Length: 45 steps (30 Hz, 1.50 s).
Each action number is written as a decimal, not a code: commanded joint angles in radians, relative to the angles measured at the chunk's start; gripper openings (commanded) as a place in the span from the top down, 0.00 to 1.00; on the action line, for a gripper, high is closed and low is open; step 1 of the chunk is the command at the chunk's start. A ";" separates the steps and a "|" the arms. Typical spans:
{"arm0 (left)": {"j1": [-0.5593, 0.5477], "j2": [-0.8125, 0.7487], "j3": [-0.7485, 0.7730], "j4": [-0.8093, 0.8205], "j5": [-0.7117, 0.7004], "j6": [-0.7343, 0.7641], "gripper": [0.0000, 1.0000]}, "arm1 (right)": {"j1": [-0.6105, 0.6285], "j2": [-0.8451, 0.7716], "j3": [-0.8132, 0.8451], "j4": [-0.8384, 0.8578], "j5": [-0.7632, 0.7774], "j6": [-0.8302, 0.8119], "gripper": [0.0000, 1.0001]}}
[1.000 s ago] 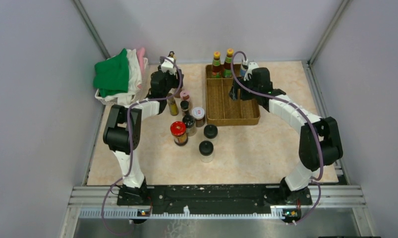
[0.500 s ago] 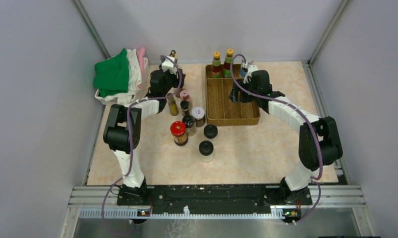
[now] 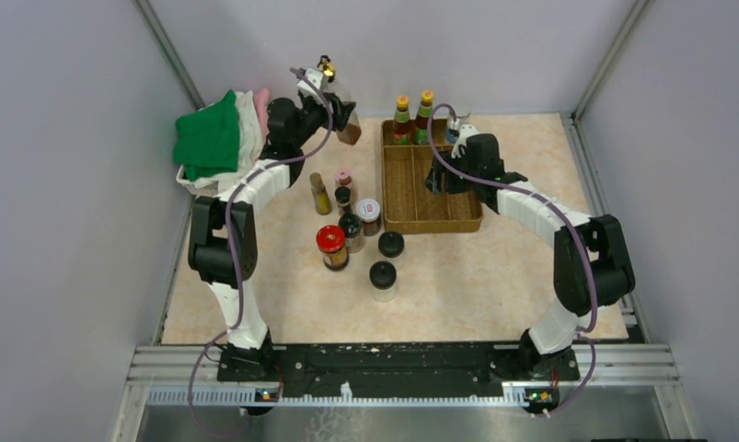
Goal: Organize the condiment bottles
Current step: Place the bottle in the storage box.
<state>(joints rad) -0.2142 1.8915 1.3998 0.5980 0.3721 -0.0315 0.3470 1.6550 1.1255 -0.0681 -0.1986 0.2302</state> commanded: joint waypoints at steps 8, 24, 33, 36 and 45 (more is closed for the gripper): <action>-0.017 0.078 0.243 0.112 0.510 -0.217 1.00 | 0.005 0.011 -0.016 0.060 -0.012 0.014 0.37; -0.068 0.292 0.458 -0.103 0.676 -0.150 0.97 | -0.002 0.018 -0.040 0.104 -0.001 0.018 0.38; -0.098 0.380 0.504 -0.101 0.619 -0.107 0.97 | -0.008 0.037 -0.056 0.135 -0.014 0.022 0.39; -0.110 0.411 0.518 -0.087 0.590 -0.097 0.97 | -0.008 0.044 -0.063 0.151 -0.021 0.030 0.39; -0.131 0.463 0.538 -0.120 0.527 -0.007 0.97 | -0.009 0.076 -0.087 0.205 -0.058 0.050 0.40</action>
<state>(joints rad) -0.3363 2.3631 1.8679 0.4026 0.9192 -0.1017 0.3439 1.7161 1.0531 0.0658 -0.2211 0.2600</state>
